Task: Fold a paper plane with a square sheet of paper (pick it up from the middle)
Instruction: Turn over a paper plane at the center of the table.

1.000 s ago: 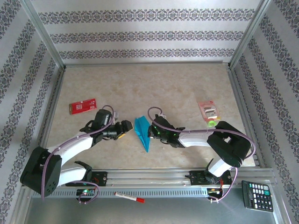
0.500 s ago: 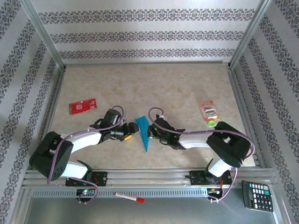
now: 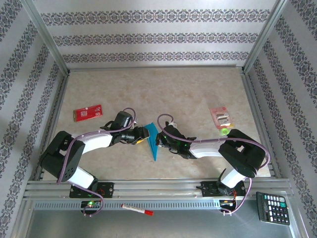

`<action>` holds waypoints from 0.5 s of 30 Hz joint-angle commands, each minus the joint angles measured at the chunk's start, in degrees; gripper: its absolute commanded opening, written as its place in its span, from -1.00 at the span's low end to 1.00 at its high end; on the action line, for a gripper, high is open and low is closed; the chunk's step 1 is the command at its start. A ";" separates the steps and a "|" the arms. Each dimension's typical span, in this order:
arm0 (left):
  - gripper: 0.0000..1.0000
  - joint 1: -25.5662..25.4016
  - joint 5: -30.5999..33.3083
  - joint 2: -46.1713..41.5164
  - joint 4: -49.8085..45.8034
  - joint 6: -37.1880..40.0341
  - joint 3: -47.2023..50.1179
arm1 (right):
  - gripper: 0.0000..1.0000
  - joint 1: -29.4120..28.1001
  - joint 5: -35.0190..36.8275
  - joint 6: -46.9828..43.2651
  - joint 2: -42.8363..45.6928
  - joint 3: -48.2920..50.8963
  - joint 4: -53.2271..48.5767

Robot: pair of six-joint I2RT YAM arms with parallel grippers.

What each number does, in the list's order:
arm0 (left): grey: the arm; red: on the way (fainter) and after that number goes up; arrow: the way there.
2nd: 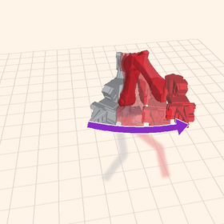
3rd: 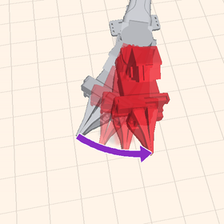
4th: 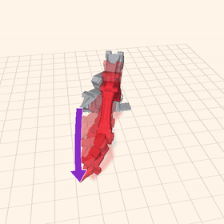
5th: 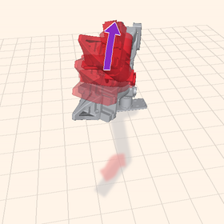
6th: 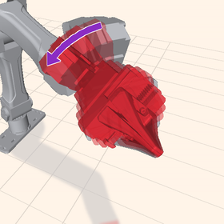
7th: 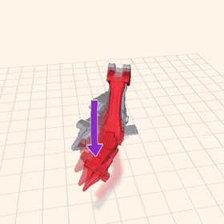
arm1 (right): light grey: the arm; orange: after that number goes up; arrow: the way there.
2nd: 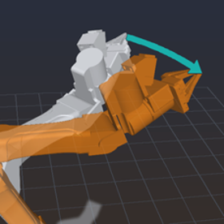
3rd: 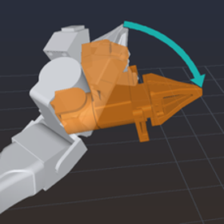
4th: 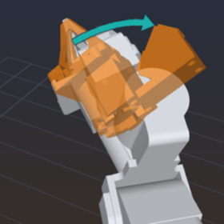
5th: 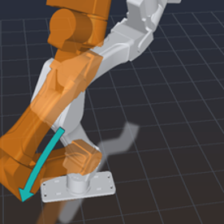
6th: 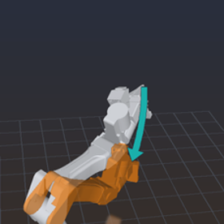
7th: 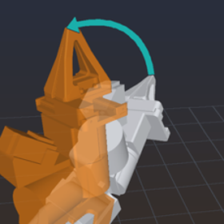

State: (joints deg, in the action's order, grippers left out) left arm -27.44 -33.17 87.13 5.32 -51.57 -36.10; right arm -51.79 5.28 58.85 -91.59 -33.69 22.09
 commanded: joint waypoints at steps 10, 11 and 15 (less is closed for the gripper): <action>-0.79 1.21 -0.82 0.94 -1.98 3.75 -1.37 | -1.00 -0.77 4.89 2.99 0.75 2.28 0.41; -0.82 1.58 -0.85 0.98 -2.06 4.02 -1.41 | -1.00 -0.77 5.26 3.13 0.88 2.46 0.41; -0.89 2.91 -1.64 1.13 -1.79 4.87 -1.61 | -1.00 -0.52 6.45 3.60 1.32 3.23 -0.12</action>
State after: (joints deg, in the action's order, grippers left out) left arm -25.67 -33.76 87.72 4.36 -48.60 -36.45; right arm -52.27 8.93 61.41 -91.59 -31.46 22.52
